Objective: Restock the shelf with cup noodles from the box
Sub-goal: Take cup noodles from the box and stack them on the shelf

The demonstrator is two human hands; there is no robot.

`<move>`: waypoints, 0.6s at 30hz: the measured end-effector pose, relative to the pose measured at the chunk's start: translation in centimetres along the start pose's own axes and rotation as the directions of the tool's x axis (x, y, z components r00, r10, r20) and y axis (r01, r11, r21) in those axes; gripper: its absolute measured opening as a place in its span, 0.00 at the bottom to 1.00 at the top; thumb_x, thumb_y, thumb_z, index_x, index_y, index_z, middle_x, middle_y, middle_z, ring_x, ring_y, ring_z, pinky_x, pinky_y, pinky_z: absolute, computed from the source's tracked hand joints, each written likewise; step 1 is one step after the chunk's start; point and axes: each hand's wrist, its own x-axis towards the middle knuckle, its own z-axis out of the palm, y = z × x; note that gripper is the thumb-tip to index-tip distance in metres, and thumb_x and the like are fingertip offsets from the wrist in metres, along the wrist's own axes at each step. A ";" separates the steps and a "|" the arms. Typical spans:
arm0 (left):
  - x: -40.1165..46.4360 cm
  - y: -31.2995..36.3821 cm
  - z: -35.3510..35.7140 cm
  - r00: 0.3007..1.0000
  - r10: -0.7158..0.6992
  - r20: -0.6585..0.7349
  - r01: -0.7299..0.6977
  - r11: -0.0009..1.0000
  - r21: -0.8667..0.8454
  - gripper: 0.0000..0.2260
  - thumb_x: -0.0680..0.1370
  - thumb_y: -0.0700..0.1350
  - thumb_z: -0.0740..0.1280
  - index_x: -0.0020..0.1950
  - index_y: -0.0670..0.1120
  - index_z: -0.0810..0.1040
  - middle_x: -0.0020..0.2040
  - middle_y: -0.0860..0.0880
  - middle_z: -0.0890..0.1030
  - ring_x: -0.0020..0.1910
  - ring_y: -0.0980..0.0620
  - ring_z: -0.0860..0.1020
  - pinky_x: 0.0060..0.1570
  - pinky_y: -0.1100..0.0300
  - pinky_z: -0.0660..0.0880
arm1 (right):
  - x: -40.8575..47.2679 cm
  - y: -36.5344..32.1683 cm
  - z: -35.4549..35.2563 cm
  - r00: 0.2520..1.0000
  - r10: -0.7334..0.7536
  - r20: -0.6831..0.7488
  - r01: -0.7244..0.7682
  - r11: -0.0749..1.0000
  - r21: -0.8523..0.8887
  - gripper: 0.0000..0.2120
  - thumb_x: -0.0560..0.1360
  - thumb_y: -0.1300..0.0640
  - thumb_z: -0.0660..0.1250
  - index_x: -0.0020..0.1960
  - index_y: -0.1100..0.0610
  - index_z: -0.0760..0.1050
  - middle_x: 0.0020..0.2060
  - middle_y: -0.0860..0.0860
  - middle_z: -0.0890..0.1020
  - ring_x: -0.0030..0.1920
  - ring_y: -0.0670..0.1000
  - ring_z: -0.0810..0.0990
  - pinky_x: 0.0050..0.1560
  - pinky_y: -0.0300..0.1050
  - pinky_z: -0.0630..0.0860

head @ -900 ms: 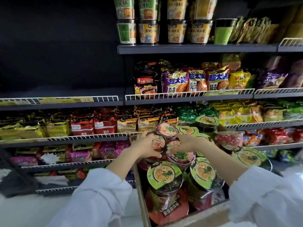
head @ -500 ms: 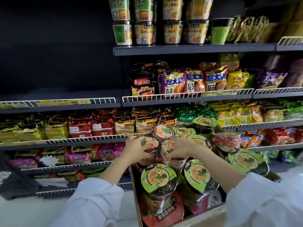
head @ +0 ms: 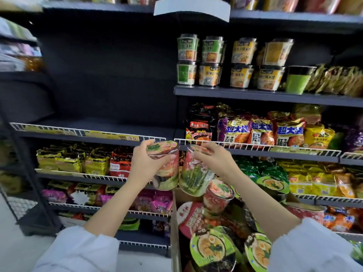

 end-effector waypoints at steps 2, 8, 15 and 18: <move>1.4 -0.9 -2.4 0.999 0.022 -0.045 -0.024 0.999 -0.041 0.38 0.62 0.56 0.79 0.68 0.51 0.67 0.62 0.49 0.73 0.59 0.52 0.73 0.57 0.57 0.72 | 1.1 -2.0 1.7 0.997 -0.065 -0.040 0.067 0.997 0.050 0.26 0.69 0.40 0.69 0.62 0.52 0.73 0.49 0.47 0.80 0.44 0.46 0.79 0.43 0.39 0.75; 7.8 -4.1 -10.0 0.991 0.114 -0.072 -0.120 0.989 -0.085 0.35 0.64 0.54 0.78 0.66 0.54 0.66 0.63 0.51 0.71 0.60 0.54 0.71 0.59 0.59 0.70 | 7.3 -8.4 8.5 0.982 -0.152 -0.108 0.166 0.977 0.133 0.21 0.68 0.38 0.69 0.53 0.51 0.80 0.46 0.43 0.83 0.48 0.41 0.80 0.43 0.32 0.72; 17.1 -10.1 -17.3 0.987 0.161 -0.020 -0.162 0.985 -0.061 0.27 0.58 0.64 0.77 0.53 0.58 0.74 0.53 0.51 0.79 0.38 0.41 0.80 0.33 0.52 0.75 | 14.9 -15.2 14.8 0.968 -0.086 -0.234 0.141 0.962 0.232 0.20 0.69 0.41 0.71 0.53 0.53 0.81 0.44 0.46 0.84 0.44 0.42 0.82 0.41 0.32 0.74; 20.3 -10.8 -18.6 0.985 0.167 -0.052 -0.171 0.983 -0.073 0.20 0.63 0.56 0.78 0.51 0.54 0.77 0.47 0.55 0.81 0.39 0.55 0.80 0.35 0.65 0.74 | 17.9 -16.5 16.7 0.941 -0.054 -0.334 0.144 0.957 0.250 0.18 0.69 0.42 0.71 0.50 0.54 0.81 0.40 0.46 0.84 0.41 0.40 0.81 0.40 0.31 0.74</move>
